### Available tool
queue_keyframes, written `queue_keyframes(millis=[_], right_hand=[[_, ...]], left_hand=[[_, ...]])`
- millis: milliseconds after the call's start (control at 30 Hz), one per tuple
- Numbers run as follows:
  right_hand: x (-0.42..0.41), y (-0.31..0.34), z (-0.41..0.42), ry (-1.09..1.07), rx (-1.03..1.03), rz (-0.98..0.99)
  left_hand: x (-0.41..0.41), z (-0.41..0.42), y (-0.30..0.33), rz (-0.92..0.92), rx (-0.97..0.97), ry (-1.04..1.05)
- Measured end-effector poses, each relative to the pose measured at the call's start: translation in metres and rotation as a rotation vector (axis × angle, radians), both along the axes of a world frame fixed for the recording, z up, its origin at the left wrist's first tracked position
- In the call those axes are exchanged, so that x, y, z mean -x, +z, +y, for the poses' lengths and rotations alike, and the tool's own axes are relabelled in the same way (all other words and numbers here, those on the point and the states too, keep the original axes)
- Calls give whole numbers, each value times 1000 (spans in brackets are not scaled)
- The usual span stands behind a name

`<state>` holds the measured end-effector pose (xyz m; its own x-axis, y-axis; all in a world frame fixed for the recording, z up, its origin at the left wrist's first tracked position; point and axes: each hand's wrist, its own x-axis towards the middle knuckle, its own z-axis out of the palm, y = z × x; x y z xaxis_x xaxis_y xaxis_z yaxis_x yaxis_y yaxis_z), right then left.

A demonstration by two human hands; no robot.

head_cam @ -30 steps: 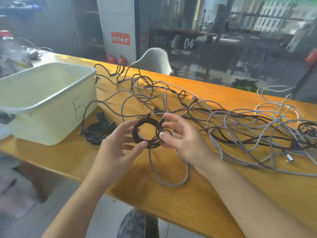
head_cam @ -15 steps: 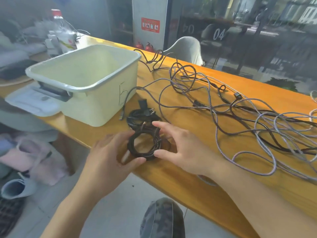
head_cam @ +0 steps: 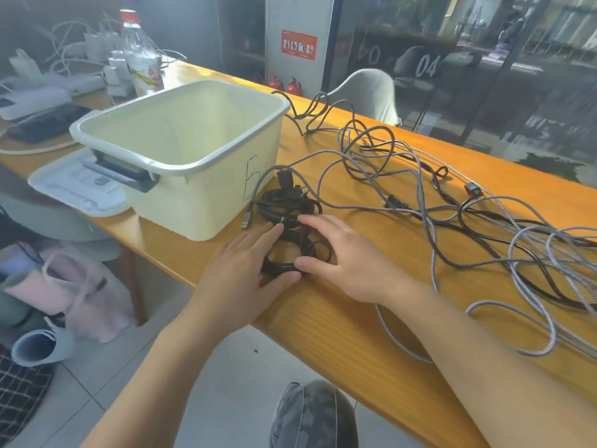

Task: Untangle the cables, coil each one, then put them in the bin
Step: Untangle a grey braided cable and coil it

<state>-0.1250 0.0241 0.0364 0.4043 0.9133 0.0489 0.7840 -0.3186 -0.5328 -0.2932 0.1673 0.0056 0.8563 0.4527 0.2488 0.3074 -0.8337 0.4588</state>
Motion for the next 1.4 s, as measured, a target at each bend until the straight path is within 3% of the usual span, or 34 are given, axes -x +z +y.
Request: queue_keyframes(millis=[133, 267, 367, 533, 667, 800, 867, 1033, 1233, 1300, 1400], right_hand=[[-8, -2, 10, -36, -42, -38], [-20, 0, 16, -194, -250, -120], [-34, 0, 22, -202, -178, -116], [-37, 3, 15, -203, -366, -77], [-32, 16, -9, -249, -614, -154], [-25, 25, -40, -158, -684, -254], [-23, 27, -58, -91, -679, -308], [-14, 24, -95, 5, -597, -402], [-6, 18, -139, 33, -533, -271], [-9, 14, -161, -2, -466, -194], [-23, 9, -200, -57, -330, -214]], left_hand=[[-15, 12, 5, 19, -1, 5], [-17, 13, 8, 33, -8, 17], [-18, 11, 10, 23, -19, 31], [-19, 2, 23, -164, 80, 42], [-28, -10, 38, -274, 221, 51], [-44, -24, 55, -361, 243, 50], [-51, -33, 67, -405, 375, 39], [-77, -56, 90, -563, 934, -11], [-111, -97, 121, -652, 1563, -234], [-113, -119, 128, -639, 1611, -280], [-119, -139, 124, -538, 1444, -352]])
